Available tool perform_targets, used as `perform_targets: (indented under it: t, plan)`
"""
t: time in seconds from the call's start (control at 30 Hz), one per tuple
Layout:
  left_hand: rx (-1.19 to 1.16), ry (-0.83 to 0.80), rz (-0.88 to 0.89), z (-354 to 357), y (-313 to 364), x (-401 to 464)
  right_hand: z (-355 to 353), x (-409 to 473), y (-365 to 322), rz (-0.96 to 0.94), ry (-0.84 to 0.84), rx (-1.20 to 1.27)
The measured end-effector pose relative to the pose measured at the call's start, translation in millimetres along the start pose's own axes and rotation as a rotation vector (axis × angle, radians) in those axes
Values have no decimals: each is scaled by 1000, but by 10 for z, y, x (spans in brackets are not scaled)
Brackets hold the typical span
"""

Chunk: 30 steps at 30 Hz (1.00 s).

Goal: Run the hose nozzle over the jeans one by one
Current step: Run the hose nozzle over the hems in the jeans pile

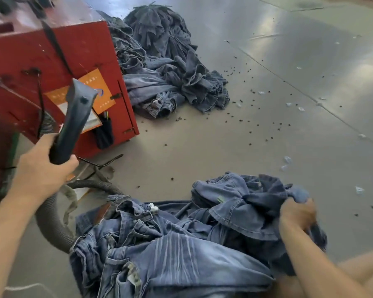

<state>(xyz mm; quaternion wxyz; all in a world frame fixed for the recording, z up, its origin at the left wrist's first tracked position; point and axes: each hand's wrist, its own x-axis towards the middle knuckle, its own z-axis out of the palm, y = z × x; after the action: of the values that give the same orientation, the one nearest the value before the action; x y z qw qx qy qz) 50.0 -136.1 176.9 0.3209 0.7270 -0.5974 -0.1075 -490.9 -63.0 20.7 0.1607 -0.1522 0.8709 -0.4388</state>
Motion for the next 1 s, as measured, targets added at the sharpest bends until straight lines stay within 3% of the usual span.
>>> perform_targets:
  t: [0.07,0.2,0.27,0.3,0.33,0.37,0.4,0.43,0.47,0.5,0.6,0.67,0.73,0.77,0.87,0.93,1.0]
  plan:
    - [-32,-21,25,35,52,-29,36,-267,-352,-471,-71,-61]
    - [-22,-55,108,140,78,-21,19,-1411,-301,-1325,-943,-327]
    - [-7,-71,125,175,87,-33,-31,-1742,-67,-1474,-1413,-619]
    - [0,-81,123,190,71,-34,-50,-1802,-37,-1377,-1594,-665]
    - [-5,-95,120,201,56,-45,-77,-1824,-96,-1148,-1693,-603]
    - [-18,-106,107,206,41,-67,-80,-1794,-188,-906,-1657,-427]
    - [-22,-114,96,210,15,-89,-66,-1710,-294,-728,-1450,-223]
    - [-13,-118,82,213,-12,-110,-11,-1560,-364,-670,-1179,-89]
    - [2,-118,77,212,-31,-128,45,-1415,-425,-704,-974,-116]
    - [19,-123,77,213,-43,-142,105,-1315,-467,-746,-890,-275]
    - [91,-134,134,186,-60,-138,351,-1422,-324,-914,-1176,-888]
    - [121,-131,184,153,-110,-133,525,-1715,-103,-969,-1341,-998]
    - [138,-125,190,119,-158,-144,621,-2023,101,-841,-1479,-962]
    - [142,-118,185,104,-181,-158,624,-2133,195,-790,-1523,-980]
    - [150,-59,223,19,-202,-173,410,-2191,138,-915,-1627,-1170]
    - [175,-4,265,-45,-195,-161,179,-1956,-195,-1013,-1653,-1463]
    - [193,38,282,-95,-178,-124,-85,-1624,-466,-1165,-1561,-1779]
